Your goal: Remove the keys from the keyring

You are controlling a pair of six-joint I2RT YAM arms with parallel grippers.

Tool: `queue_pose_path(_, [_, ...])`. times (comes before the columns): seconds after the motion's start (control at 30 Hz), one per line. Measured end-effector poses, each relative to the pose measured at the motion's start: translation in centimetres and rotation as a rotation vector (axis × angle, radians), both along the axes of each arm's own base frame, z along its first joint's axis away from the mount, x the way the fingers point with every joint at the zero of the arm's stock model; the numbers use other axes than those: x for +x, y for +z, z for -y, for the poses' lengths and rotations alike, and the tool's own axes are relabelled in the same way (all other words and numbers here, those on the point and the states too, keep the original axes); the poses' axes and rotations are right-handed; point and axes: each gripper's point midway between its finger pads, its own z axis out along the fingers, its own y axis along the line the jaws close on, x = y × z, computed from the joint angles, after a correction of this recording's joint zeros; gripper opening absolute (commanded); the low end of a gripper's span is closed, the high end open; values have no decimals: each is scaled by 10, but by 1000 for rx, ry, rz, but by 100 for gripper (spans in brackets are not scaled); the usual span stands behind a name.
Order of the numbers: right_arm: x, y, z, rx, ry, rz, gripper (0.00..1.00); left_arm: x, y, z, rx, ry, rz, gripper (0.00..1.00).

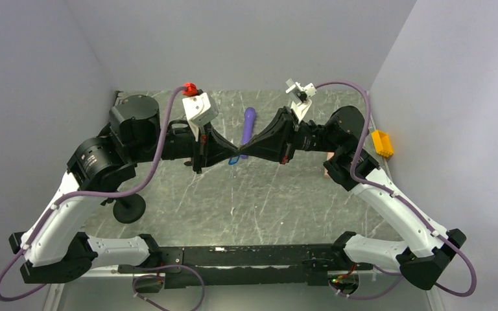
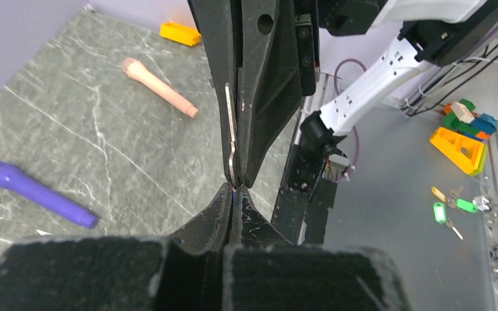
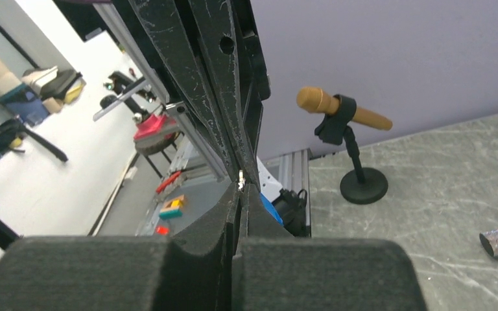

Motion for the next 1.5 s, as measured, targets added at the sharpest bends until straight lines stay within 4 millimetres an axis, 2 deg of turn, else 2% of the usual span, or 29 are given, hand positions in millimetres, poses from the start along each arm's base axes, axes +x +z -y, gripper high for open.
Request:
queue_pose_path(0.43, [-15, -43, 2, -155, 99, -17, 0, -16, -43, 5, 125, -89, -139, 0])
queue_pose_path(0.67, [-19, -52, 3, -186, 134, -38, 0, -19, -51, 5, 153, -109, -173, 1])
queue_pose_path(0.73, [-19, -52, 3, -185, 133, -38, 0, -19, -51, 5, 153, -103, -177, 10])
queue_pose_path(0.83, [-16, -51, 3, -183, 117, -40, 0, -14, -50, 4, 151, -68, -174, 40])
queue_pose_path(0.87, [-15, -51, 2, -184, 110, -42, 0, -11, -48, 4, 146, -50, -162, 51])
queue_pose_path(0.93, [-13, -53, 2, -185, 97, -48, 0, -4, -39, 1, 128, -6, -133, 66])
queue_pose_path(1.03, [-7, -53, 1, -184, 65, -54, 0, 7, -17, -8, 73, 80, -68, 79])
queue_pose_path(1.13, [-3, -50, 1, -171, 33, -52, 0, 10, 7, -23, -1, 144, 2, 83])
queue_pose_path(1.27, [1, -35, 3, -123, 2, -36, 0, 4, 49, -52, -144, 222, 105, 82])
queue_pose_path(1.5, [2, 8, 4, 26, 8, -47, 0, -9, 102, -93, -392, 309, 221, 81])
